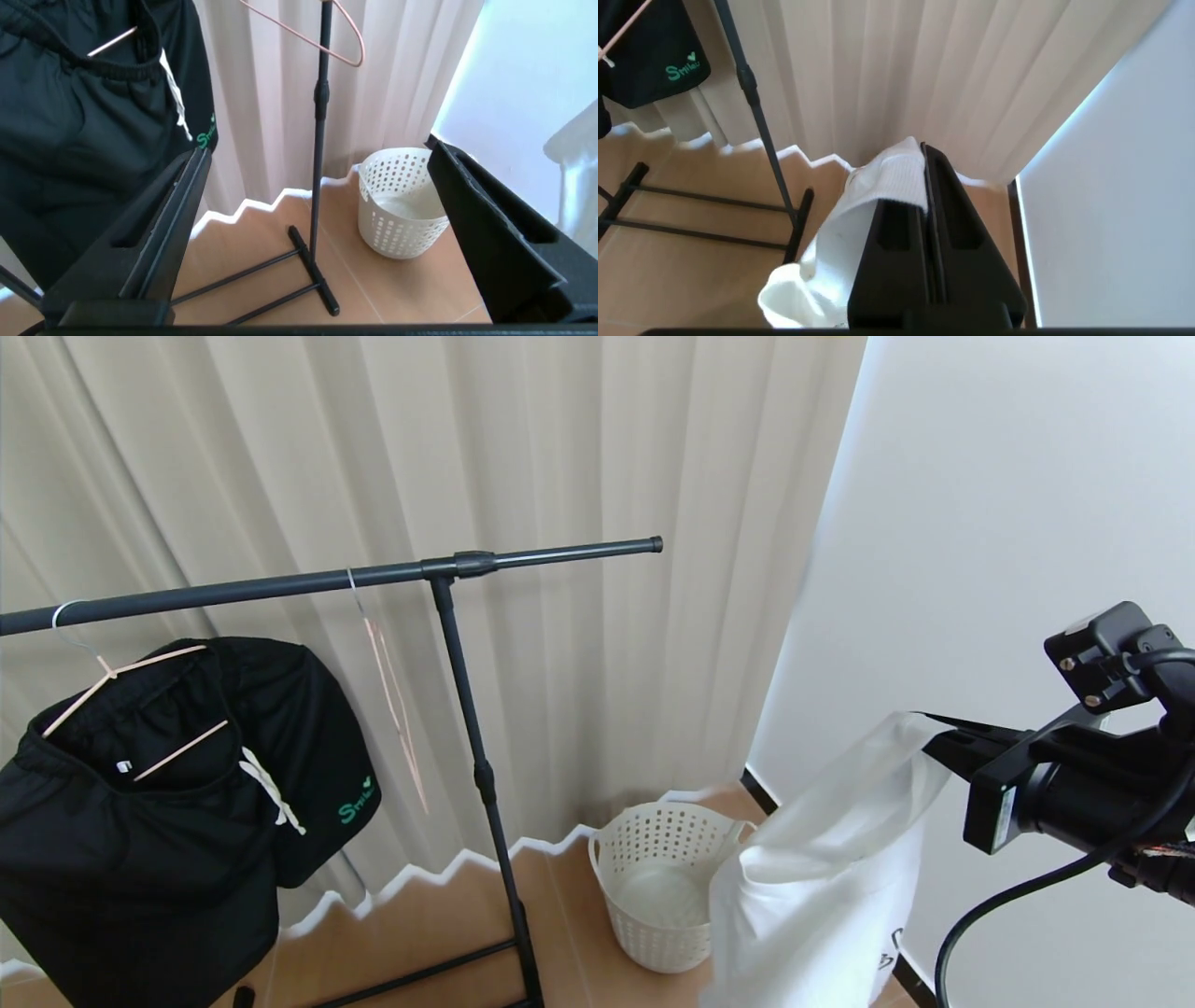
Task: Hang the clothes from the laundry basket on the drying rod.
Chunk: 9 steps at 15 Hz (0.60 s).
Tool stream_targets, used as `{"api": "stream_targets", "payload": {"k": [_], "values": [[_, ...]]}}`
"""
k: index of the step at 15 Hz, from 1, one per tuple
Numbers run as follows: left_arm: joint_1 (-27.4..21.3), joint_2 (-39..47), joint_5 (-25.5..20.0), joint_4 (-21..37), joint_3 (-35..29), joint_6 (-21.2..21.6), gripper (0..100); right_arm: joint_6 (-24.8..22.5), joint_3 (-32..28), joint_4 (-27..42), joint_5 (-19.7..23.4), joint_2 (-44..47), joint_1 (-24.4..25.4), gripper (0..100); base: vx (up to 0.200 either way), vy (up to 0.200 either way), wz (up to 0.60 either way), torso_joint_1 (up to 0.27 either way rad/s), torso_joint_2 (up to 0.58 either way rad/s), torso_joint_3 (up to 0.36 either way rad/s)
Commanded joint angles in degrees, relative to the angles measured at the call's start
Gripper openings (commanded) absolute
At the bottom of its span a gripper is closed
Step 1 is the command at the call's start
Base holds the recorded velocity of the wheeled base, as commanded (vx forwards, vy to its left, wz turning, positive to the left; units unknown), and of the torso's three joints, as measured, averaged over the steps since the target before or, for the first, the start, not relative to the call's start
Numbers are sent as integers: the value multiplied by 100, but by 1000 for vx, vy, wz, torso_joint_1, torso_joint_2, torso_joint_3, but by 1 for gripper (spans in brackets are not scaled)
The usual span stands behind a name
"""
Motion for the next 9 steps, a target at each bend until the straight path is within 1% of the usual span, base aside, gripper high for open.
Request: {"api": "stream_targets", "payload": {"k": [1,6,9], "values": [[0,-2,-2,0,0,4,100,1,0,-5,-2,-2,2,0,0,0,0,163,-354,-193],[0,-2,42,-9,18,-4,100,1,0,-5,-2,7,2,0,0,0,0,162,-349,-189],[0,-2,33,-18,9,-4,100,-122,79,-5,-2,-37,2,0,0,0,0,141,-313,-159]]}}
